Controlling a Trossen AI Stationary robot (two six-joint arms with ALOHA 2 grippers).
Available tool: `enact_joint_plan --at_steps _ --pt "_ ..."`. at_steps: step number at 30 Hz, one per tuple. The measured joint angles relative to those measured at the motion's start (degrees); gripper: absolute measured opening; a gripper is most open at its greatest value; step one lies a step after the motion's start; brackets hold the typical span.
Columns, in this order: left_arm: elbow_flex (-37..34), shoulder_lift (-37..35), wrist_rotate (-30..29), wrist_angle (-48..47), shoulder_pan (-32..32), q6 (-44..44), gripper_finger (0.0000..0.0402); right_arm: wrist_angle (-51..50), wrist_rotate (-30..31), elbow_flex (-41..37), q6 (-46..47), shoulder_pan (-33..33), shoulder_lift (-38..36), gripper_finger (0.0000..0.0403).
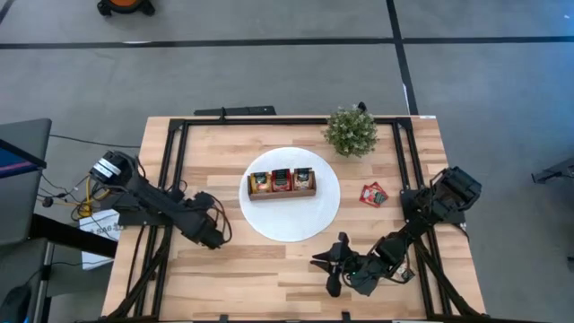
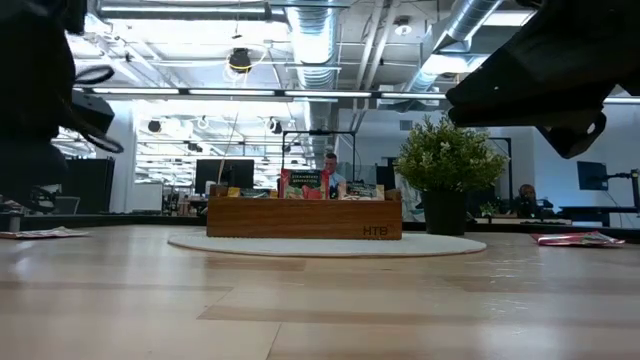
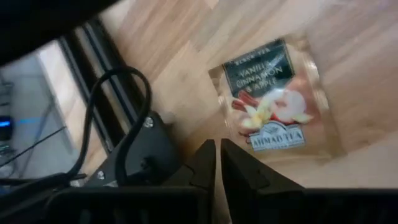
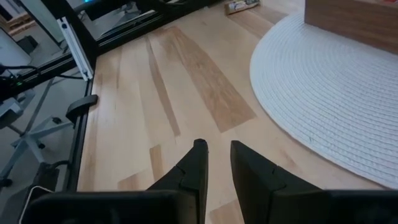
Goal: Pick & Place Tea
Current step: Put the brown tea bag into the right section of the wooden organizer
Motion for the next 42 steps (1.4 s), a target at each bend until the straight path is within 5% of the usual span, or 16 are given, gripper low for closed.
enact_joint_plan --at_steps 9,26,42 --pt "-3.0 4.3 -1.2 16.6 1.4 3.1 0.0004 2.4 0.0 0.0 -0.5 -0.1 0.0 0.006" --pt "-2.5 9.6 -0.4 15.8 1.0 2.5 0.0 6.8 -1.3 0.0 -2.6 -0.1 0.0 0.006" --pt "12.8 9.7 4.1 22.0 -5.5 9.8 0.0 7.2 -1.4 0.0 -3.0 -0.2 0.0 0.006"
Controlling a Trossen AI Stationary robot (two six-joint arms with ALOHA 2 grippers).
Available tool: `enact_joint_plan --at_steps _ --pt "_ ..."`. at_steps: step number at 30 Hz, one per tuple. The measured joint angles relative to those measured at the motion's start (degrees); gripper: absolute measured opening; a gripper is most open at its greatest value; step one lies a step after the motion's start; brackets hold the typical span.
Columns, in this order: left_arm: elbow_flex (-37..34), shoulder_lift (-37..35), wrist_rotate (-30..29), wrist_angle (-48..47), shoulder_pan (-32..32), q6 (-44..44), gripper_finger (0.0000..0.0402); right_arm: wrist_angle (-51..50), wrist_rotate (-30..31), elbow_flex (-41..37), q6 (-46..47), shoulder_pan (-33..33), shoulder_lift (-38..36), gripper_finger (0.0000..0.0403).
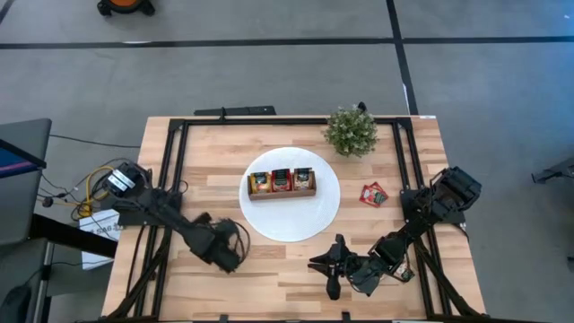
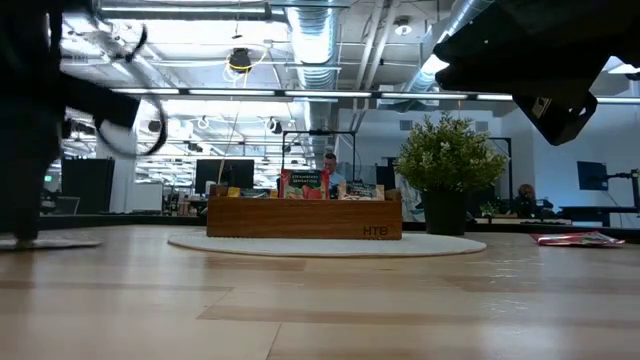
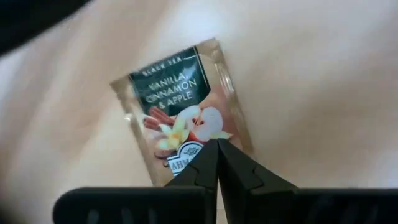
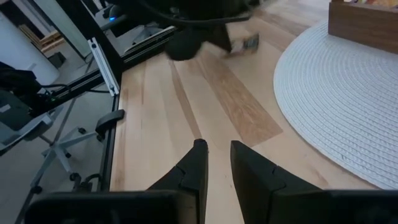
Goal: Pick & Place Tea
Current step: Put the brown tea bag into the right section of the wooden organizer
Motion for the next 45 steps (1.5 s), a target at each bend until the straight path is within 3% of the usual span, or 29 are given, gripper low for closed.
enact_joint_plan --at_steps 4,9,13,18,23,27,34,39,45 --pt "6.1 0.0 -3.1 -0.8 -2.6 3.5 0.0 0.0 0.0 0.0 0.0 0.0 0.0 0.006" --pt "11.8 0.0 -8.0 -10.7 -4.1 3.3 0.0 0.0 0.0 0.0 -0.4 0.0 0.0 0.006" --pt "11.3 -0.2 -9.4 -14.1 -3.5 1.8 0.0002 -0.2 0.0 0.0 -0.5 0.0 0.0 0.006" --pt "4.7 -0.2 -8.3 -8.3 -2.1 2.8 0.0042 -0.2 0.0 0.0 -0.5 0.0 0.0 0.006" --pt "-1.7 -0.2 -8.4 1.1 -2.1 2.3 0.0106 -0.2 -0.1 0.0 -0.5 0.0 0.0 0.006" --pt "-4.8 -0.6 -10.2 12.3 -2.9 5.3 0.0126 0.0 -0.1 0.0 -0.5 0.0 0.0 0.006" --pt "-4.6 -0.2 -10.5 52.3 -6.4 21.3 0.0107 3.4 -2.5 0.0 -0.5 -1.2 0.3 0.006" --pt "-4.7 -0.3 -11.2 65.3 -7.7 32.0 0.0097 7.7 -10.4 4.7 -2.0 -4.2 8.0 0.0064" --pt "-4.8 2.6 -11.4 67.5 -8.9 32.6 0.0094 0.9 -32.4 17.0 -3.5 -10.1 17.5 0.0105"
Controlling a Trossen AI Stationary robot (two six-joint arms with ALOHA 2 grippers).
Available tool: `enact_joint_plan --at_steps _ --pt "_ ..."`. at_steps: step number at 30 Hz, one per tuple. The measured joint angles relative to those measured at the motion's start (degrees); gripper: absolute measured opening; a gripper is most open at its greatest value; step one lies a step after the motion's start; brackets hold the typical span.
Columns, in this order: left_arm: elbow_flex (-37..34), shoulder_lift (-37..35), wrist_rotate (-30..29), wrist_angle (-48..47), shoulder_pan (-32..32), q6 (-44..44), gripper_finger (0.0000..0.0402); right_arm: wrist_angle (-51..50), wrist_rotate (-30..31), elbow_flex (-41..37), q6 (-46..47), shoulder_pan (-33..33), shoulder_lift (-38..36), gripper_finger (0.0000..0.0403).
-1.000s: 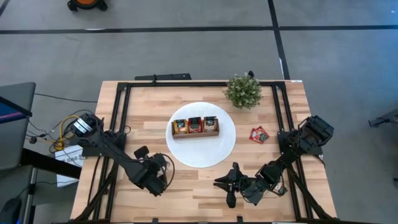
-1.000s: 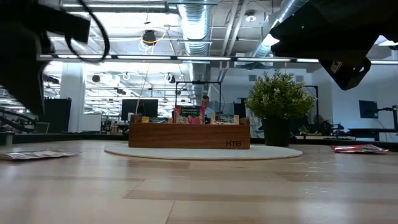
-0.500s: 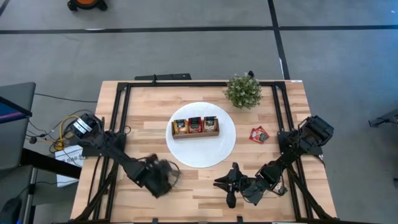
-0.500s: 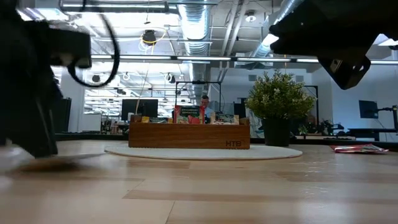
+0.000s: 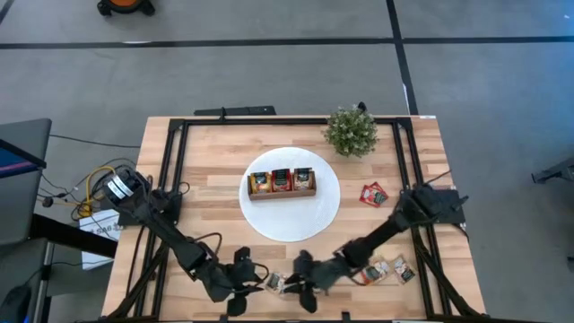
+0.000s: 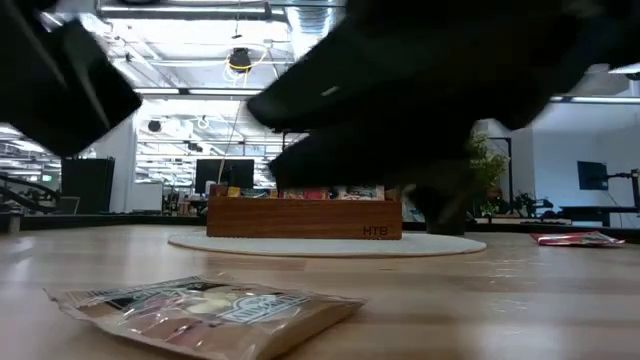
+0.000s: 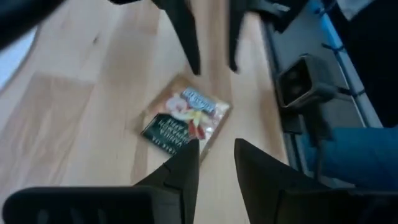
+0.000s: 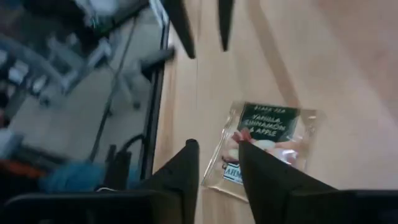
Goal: Pick & Place Tea
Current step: Put the brown tea bag into the right section of the wooden organizer
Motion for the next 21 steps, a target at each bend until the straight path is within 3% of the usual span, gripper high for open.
enact_joint_plan --at_steps 4,9,16,21 --pt "0.0 4.0 -0.8 -1.1 -0.1 -8.1 0.0094 -13.8 -6.9 6.8 -2.2 -2.2 1.2 0.0145" --pt "0.0 7.6 -1.5 -0.4 -0.7 -14.1 0.0112 -27.0 -5.0 11.6 -8.0 -0.4 0.9 0.0162" --pt "0.1 10.9 -1.3 6.5 0.2 -16.7 0.0155 -29.2 -2.6 12.2 -12.1 3.3 2.5 0.0111" --pt "0.2 11.8 0.9 8.4 2.3 -18.0 0.0163 -26.8 -2.0 12.4 -12.1 2.9 5.1 0.0063"
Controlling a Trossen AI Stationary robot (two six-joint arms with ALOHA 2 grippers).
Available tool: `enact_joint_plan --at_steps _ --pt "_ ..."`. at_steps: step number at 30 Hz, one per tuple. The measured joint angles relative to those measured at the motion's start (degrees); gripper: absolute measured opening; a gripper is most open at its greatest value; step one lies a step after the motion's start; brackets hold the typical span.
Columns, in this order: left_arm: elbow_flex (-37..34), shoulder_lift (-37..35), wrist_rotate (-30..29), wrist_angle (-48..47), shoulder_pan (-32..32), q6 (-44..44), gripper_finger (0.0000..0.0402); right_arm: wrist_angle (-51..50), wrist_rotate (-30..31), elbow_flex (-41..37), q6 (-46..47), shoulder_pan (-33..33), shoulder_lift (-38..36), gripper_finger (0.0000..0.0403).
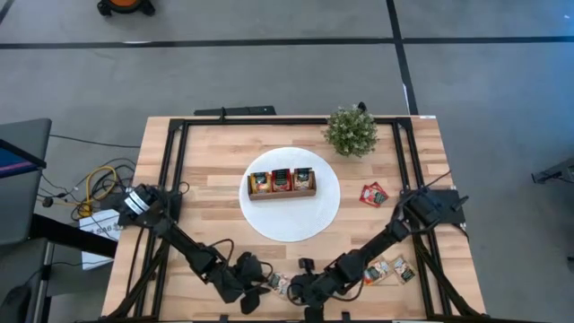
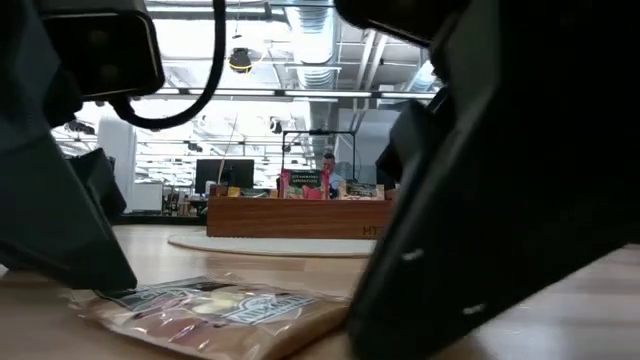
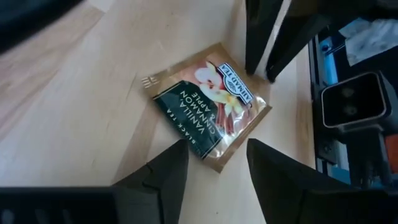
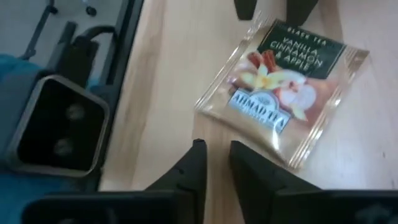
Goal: Pick & Place Tea
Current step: Put the brown tea bag into the right section of the wooden organizer
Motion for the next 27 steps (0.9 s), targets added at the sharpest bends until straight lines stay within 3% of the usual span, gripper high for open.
enact_joint_plan --at_steps 8,14,21,27 --pt "0.0 0.1 0.4 0.7 1.6 -1.1 0.0163 4.0 3.0 0.0 -1.4 -0.3 1.5 0.0005" --pt "-0.1 0.0 0.0 3.0 1.7 -0.2 0.0163 4.9 4.0 -0.1 -1.5 -0.2 1.6 0.0008" --pt "-0.3 -5.1 0.1 -10.6 3.1 -0.1 0.0164 5.1 4.8 -0.2 -1.7 0.3 1.7 0.0001" --pt "-0.1 -3.6 7.8 -8.0 6.4 0.1 0.0186 5.2 4.6 -0.2 -1.7 0.3 1.7 0.0001"
